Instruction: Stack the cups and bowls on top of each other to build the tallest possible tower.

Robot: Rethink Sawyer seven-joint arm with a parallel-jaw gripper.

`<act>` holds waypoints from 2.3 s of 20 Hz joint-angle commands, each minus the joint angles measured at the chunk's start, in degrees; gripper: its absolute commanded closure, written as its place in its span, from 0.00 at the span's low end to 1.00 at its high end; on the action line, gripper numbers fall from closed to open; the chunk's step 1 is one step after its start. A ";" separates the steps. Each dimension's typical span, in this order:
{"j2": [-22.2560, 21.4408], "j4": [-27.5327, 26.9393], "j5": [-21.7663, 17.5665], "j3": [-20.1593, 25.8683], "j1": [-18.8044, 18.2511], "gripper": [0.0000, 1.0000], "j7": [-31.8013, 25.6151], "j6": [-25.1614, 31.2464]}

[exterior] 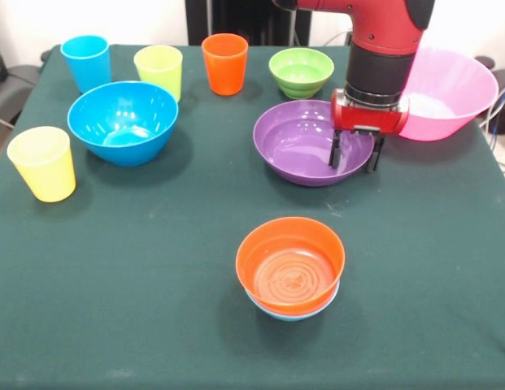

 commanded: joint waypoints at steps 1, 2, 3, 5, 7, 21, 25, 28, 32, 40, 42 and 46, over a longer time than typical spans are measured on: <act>2.96 -2.35 -0.49 3.49 -0.64 0.00 7.20 -1.88; 2.75 -2.17 -0.48 3.57 -0.68 0.00 7.21 -1.74; 2.54 -2.00 -0.43 3.63 -0.71 0.00 7.25 -1.57; 2.29 -1.83 -0.36 3.49 -0.61 0.00 7.27 -1.16; 2.10 -1.73 -0.39 3.31 -0.55 0.00 7.20 -0.85; 1.41 -1.30 -0.61 3.10 -0.72 1.00 7.12 -0.84; 1.38 -1.46 0.06 2.75 -0.38 1.00 7.53 0.02; 1.27 -1.39 0.24 2.76 -0.30 1.00 7.64 0.30; 1.04 -1.46 0.35 2.52 -0.16 1.00 7.59 0.79; 0.51 -1.42 0.15 2.79 -0.48 1.00 7.16 1.25; -0.28 -1.12 0.17 2.66 -0.41 1.00 7.09 1.89; -1.72 -0.64 0.37 2.56 -0.33 1.00 6.95 3.48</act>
